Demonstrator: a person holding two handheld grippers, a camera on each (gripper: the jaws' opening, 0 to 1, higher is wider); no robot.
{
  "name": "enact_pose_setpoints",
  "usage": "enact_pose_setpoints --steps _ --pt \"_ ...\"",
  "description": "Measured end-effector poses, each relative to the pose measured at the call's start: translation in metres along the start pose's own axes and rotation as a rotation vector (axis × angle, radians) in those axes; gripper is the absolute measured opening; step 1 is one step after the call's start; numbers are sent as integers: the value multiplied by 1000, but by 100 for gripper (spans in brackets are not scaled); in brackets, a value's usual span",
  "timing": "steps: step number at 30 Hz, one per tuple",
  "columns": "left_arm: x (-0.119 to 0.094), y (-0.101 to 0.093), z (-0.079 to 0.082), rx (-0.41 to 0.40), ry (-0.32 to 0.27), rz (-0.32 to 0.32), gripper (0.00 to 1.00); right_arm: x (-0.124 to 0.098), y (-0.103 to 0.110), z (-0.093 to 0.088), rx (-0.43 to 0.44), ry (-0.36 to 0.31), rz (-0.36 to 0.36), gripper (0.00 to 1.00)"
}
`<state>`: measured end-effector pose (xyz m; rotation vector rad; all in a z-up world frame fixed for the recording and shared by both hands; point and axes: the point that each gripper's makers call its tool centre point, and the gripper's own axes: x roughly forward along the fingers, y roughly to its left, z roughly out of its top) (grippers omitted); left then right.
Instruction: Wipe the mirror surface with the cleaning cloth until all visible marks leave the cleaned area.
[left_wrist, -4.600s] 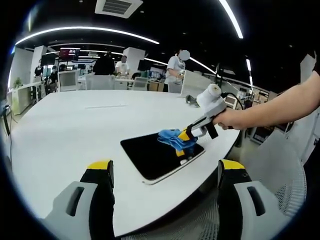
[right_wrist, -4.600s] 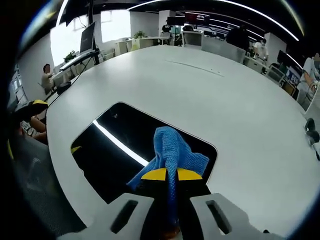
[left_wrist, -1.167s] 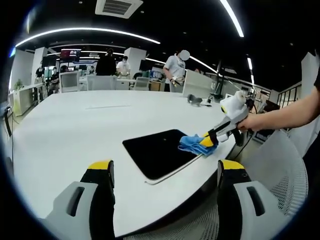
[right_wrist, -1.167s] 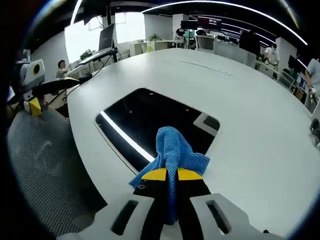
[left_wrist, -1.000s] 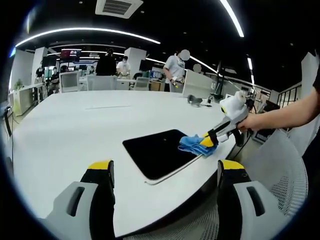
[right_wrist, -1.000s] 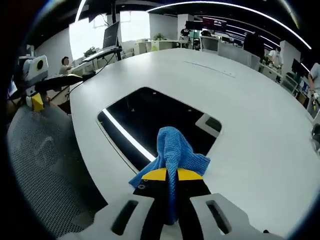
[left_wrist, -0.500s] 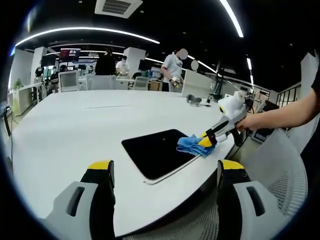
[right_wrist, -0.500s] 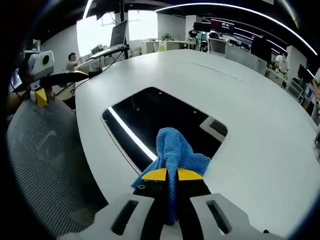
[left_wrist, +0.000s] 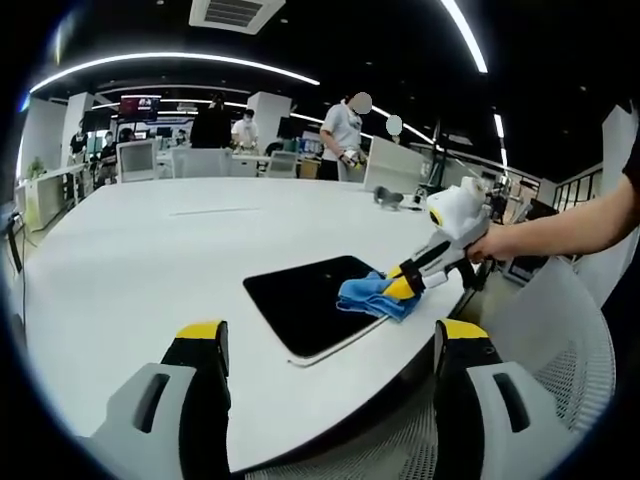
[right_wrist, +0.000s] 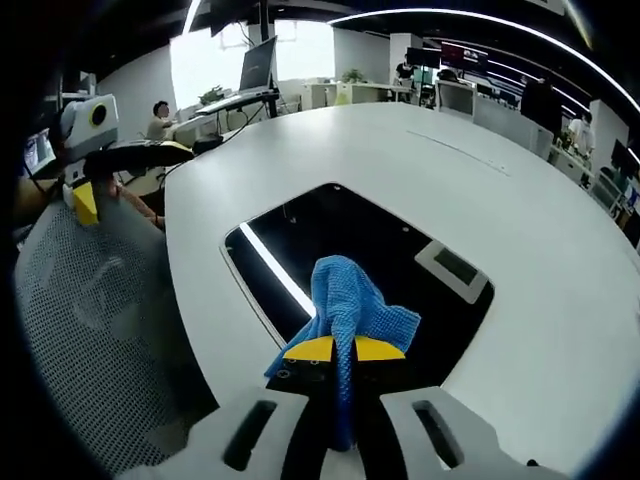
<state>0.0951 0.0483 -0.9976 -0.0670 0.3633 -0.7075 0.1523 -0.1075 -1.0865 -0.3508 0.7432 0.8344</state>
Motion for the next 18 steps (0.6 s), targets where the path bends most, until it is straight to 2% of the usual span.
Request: enact_pose_setpoints --steps 18 --pt "0 0 0 -1 -4 2 82 30 34 30 -27 -5 72 0"
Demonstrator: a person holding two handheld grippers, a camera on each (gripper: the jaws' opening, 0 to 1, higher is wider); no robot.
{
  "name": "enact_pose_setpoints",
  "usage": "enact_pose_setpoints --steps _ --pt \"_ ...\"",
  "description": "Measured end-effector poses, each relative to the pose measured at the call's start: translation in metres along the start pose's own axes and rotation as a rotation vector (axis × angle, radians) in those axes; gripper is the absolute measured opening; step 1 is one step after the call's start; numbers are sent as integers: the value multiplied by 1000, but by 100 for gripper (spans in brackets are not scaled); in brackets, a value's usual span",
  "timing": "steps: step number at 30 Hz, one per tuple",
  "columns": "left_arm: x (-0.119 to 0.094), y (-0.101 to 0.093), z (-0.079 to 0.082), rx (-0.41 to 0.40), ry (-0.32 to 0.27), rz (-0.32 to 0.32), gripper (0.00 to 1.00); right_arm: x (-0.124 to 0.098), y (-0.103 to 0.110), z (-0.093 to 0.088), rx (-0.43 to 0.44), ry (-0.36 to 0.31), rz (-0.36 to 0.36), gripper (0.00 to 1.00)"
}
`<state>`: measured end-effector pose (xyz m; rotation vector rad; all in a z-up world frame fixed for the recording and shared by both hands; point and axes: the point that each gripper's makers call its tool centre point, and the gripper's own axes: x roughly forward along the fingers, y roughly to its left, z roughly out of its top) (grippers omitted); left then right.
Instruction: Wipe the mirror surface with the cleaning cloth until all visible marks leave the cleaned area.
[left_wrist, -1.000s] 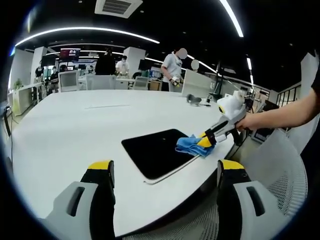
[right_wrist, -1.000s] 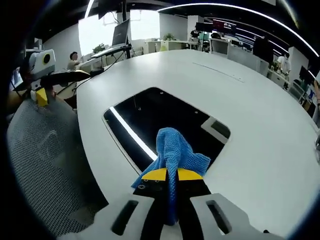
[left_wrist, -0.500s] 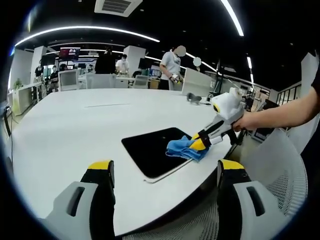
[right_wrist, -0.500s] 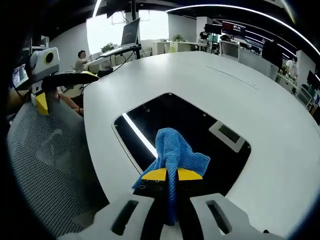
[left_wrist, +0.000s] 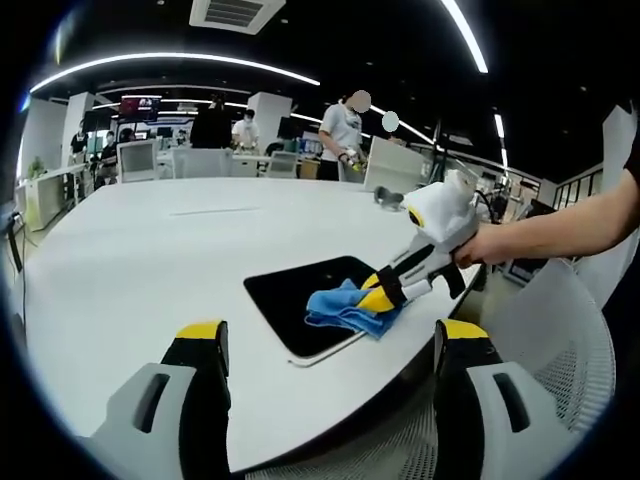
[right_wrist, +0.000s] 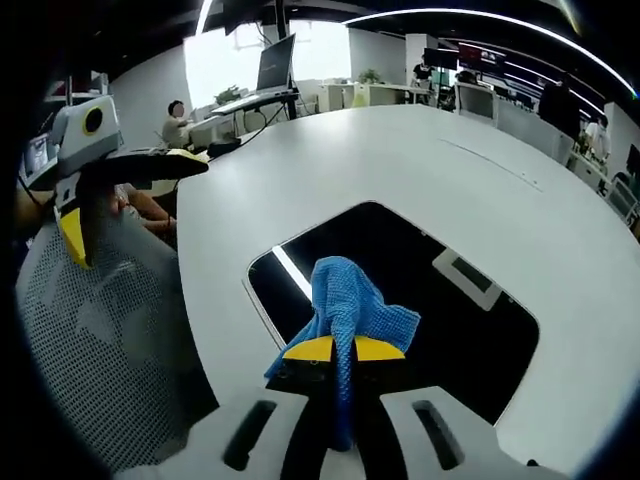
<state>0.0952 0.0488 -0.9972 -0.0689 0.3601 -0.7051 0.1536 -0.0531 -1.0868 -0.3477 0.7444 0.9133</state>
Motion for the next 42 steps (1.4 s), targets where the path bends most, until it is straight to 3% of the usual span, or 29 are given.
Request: enact_pose_setpoints --steps 15,28,42 --pt "-1 1 0 -1 -3 4 82 29 31 29 -29 -14 50 0" --pt "-1 1 1 -3 -8 3 82 40 44 40 -58 -22 69 0" --pt "-1 1 0 -3 -1 6 82 40 44 40 -54 -39 73 0"
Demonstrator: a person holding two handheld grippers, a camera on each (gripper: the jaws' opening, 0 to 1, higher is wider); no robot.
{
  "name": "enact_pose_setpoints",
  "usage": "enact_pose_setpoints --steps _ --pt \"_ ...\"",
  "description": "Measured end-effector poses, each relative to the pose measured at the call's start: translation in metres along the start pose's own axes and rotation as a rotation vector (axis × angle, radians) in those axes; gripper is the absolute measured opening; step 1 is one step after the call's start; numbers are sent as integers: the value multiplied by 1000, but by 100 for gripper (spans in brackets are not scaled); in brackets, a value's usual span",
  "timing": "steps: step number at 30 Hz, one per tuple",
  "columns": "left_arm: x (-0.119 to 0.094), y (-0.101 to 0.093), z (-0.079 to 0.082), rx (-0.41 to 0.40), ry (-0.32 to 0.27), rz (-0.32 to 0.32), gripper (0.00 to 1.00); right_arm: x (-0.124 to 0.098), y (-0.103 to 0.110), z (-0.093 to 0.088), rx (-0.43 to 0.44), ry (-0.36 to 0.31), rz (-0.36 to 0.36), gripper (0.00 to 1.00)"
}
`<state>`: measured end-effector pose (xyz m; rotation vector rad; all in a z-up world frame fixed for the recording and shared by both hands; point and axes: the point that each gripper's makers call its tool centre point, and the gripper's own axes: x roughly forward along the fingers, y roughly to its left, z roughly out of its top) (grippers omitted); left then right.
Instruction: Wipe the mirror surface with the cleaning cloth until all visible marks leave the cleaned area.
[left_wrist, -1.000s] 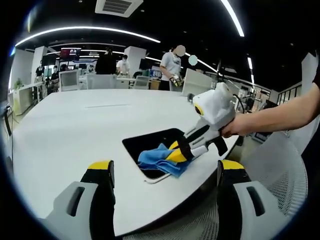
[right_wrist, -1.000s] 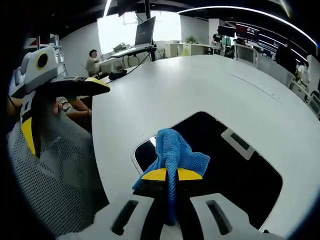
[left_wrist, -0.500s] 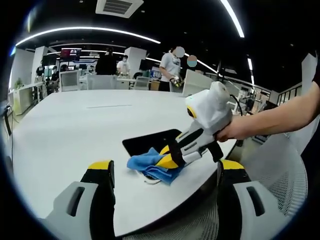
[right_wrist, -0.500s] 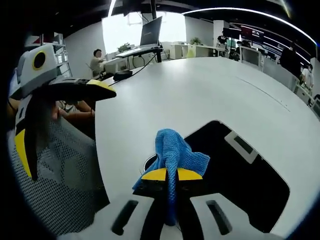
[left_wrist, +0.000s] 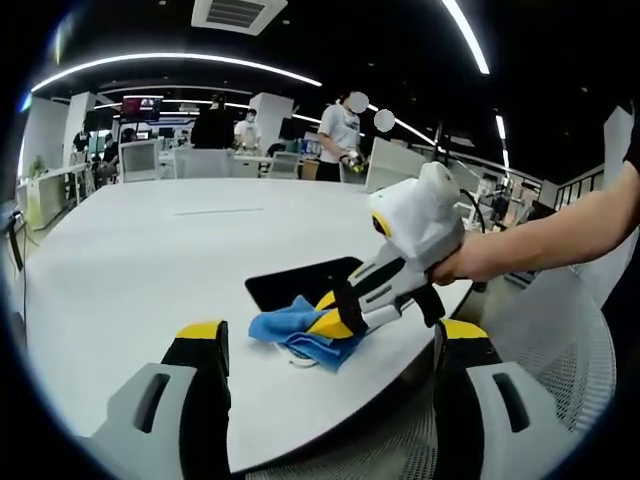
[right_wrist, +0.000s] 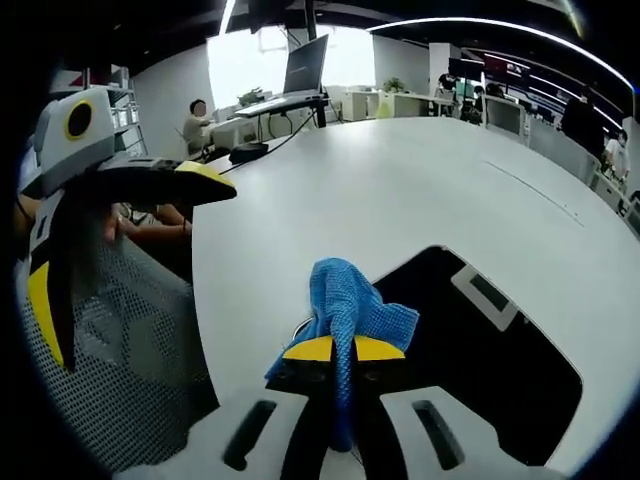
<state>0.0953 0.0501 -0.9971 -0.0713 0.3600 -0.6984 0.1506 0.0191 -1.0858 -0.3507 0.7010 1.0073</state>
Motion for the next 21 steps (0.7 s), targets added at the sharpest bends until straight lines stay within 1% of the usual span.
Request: enact_pose_setpoints --steps 12,21 --pt "0 1 0 0 -1 5 82 0 -1 1 -22 7 16 0" --pt "0 1 0 -1 -1 4 82 3 -7 3 -23 10 3 0"
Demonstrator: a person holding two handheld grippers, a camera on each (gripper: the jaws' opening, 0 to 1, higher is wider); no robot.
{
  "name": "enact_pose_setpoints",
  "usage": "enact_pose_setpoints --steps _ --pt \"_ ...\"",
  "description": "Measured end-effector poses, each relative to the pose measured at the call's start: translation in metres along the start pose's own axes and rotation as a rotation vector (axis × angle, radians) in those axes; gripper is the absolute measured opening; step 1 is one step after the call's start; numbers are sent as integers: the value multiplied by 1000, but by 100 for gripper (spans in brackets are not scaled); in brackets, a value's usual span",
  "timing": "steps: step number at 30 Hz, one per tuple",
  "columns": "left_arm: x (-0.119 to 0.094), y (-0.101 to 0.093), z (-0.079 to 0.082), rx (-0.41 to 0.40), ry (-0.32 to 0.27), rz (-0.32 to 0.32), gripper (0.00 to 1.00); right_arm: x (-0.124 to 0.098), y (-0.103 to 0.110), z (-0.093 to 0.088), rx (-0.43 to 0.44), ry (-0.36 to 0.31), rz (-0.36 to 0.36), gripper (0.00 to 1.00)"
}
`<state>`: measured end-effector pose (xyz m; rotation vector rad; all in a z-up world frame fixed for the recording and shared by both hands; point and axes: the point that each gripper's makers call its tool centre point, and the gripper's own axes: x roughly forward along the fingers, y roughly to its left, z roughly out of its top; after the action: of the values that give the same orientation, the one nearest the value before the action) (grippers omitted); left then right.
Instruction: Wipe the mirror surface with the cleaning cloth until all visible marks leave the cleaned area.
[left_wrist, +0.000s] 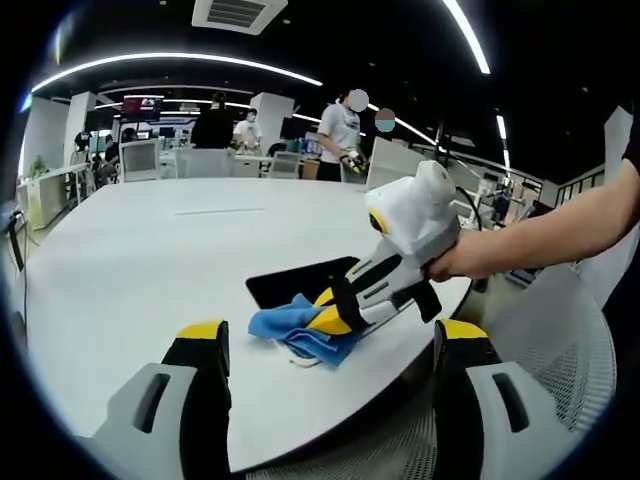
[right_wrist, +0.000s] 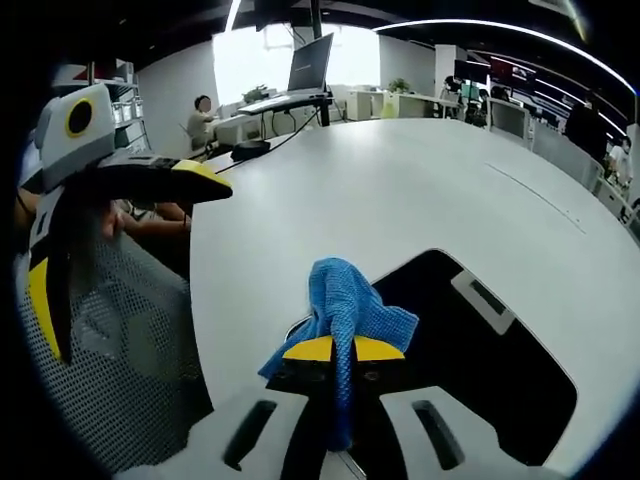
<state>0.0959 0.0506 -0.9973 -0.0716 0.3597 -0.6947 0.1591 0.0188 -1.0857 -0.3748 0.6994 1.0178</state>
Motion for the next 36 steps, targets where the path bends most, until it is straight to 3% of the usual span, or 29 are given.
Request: enact_pose_setpoints --steps 36 --pt "0 -1 1 -3 -6 -8 81 23 -63 22 31 53 -110 0"
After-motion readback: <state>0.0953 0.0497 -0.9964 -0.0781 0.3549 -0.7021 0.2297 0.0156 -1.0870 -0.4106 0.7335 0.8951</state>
